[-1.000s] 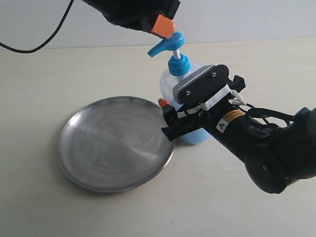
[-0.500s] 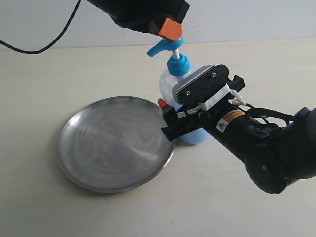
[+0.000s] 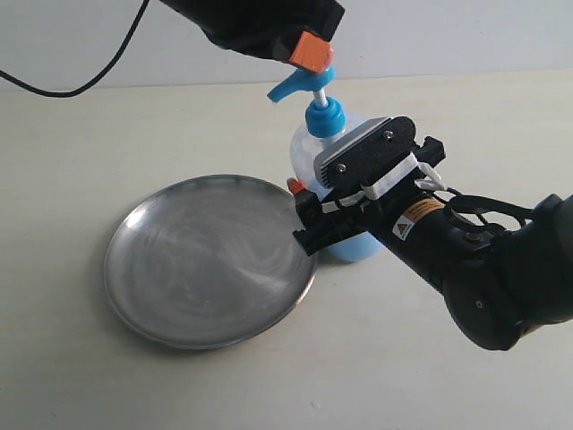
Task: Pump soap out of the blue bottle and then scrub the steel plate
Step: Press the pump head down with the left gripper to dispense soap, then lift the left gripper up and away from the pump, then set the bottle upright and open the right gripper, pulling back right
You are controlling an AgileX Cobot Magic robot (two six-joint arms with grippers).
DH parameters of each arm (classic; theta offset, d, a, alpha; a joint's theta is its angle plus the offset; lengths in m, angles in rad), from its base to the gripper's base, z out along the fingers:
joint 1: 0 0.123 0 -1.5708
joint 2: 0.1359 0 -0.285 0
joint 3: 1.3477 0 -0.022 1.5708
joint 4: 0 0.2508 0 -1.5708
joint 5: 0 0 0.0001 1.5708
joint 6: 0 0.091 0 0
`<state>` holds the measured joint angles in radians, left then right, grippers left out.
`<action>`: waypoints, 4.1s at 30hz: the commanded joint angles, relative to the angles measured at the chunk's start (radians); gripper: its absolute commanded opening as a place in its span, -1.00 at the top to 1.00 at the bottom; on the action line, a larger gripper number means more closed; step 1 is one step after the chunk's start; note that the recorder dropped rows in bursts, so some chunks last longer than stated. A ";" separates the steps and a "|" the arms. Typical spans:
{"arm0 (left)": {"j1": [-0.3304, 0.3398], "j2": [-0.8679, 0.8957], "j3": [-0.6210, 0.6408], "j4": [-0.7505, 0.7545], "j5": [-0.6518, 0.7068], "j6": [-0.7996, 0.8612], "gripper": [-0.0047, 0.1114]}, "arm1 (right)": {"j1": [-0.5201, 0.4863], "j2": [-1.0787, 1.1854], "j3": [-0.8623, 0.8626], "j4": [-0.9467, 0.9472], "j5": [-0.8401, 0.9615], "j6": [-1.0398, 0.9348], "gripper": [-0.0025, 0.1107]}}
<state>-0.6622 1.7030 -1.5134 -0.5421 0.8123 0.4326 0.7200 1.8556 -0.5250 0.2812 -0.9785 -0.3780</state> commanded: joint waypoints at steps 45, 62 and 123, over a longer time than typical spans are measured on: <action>-0.006 -0.046 0.013 0.043 -0.093 -0.018 0.92 | 0.001 0.005 0.007 0.014 -0.022 -0.012 0.96; 0.146 -0.554 0.196 0.248 -0.043 -0.208 0.92 | 0.001 0.005 0.007 0.199 -0.036 0.075 0.96; 0.227 -1.009 0.839 0.224 -0.366 -0.202 0.92 | -0.126 0.042 0.007 0.077 -0.123 0.196 -0.12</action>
<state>-0.4369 0.6976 -0.6773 -0.3167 0.4590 0.2276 0.5972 1.8986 -0.5195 0.3713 -1.0732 -0.1772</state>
